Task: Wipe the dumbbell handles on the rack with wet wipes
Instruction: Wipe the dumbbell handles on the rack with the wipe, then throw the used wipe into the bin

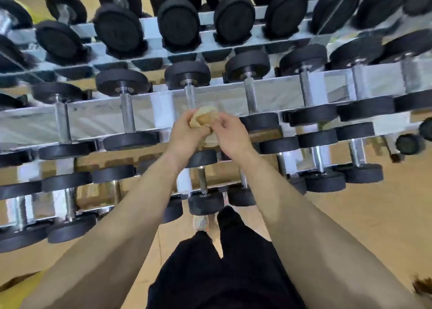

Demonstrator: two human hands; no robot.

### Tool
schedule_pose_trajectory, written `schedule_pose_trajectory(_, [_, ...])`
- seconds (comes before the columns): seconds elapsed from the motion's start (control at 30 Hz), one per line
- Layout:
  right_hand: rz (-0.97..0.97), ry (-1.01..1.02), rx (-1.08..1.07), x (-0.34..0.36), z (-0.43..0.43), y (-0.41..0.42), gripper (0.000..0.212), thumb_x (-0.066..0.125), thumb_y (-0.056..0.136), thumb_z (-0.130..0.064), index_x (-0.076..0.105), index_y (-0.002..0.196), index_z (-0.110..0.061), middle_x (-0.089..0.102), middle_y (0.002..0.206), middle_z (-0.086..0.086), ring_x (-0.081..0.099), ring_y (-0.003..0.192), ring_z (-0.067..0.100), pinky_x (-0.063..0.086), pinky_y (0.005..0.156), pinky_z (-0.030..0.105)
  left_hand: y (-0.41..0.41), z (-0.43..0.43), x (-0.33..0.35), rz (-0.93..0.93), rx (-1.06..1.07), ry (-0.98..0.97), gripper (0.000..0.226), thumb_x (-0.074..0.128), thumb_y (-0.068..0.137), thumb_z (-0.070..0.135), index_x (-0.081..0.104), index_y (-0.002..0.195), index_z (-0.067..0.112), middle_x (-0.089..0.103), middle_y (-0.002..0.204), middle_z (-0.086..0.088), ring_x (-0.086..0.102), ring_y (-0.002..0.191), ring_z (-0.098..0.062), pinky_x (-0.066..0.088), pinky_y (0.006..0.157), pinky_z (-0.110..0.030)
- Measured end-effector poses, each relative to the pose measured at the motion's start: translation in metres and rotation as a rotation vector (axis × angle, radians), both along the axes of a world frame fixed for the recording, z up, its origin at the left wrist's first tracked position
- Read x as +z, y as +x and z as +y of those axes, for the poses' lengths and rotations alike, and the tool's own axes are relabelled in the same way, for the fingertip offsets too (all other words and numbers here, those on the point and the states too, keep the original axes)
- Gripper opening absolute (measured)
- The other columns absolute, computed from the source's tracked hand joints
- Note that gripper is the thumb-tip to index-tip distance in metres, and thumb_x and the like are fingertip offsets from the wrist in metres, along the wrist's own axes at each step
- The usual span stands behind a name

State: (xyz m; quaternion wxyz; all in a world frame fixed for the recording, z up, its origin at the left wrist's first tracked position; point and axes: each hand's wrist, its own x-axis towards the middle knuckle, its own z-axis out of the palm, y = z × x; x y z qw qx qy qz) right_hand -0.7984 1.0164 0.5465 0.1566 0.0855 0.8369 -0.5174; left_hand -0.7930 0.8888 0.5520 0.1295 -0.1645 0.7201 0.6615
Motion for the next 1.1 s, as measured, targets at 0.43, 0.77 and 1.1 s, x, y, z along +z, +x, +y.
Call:
schedule_pose_trajectory(0.43, [0.086, 0.066, -0.388, 0.060, 0.166, 0.095, 0.021, 0.054, 0.099, -0.020, 0.065, 0.082, -0.024, 0.062, 0.074, -0.009, 0.056, 0.070, 0.008, 0.042, 0.060, 0.023, 0.041, 0.150, 0.030, -0.218, -0.215, 0.171, 0.042, 0.072, 0.086, 0.045, 0.067, 0.116, 0.016, 0.074, 0.106, -0.008, 0.073, 0.097, -0.024, 0.063, 0.075, -0.040])
schedule_pose_trajectory(0.77, [0.127, 0.001, -0.656, 0.053, 0.365, 0.191, 0.024, 0.057, 0.101, -0.033, 0.071, 0.088, -0.018, 0.070, 0.079, -0.001, 0.058, 0.072, 0.009, 0.050, 0.070, 0.035, 0.097, 0.342, 0.035, -0.056, -0.398, -0.129, 0.028, 0.062, 0.087, -0.002, 0.066, 0.085, 0.026, 0.068, 0.084, 0.000, 0.062, 0.074, -0.017, 0.050, 0.066, -0.026])
schedule_pose_trajectory(1.1, [0.224, -0.131, -0.764, 0.047, 0.524, 0.265, 0.017, 0.063, 0.091, -0.004, 0.076, 0.099, -0.009, 0.076, 0.097, -0.001, 0.068, 0.087, 0.003, 0.053, 0.079, 0.023, 0.151, 0.544, 0.034, -0.391, -0.402, 0.287, 0.029, 0.064, 0.088, 0.023, 0.070, 0.113, 0.009, 0.072, 0.096, -0.012, 0.069, 0.092, -0.033, 0.055, 0.069, -0.036])
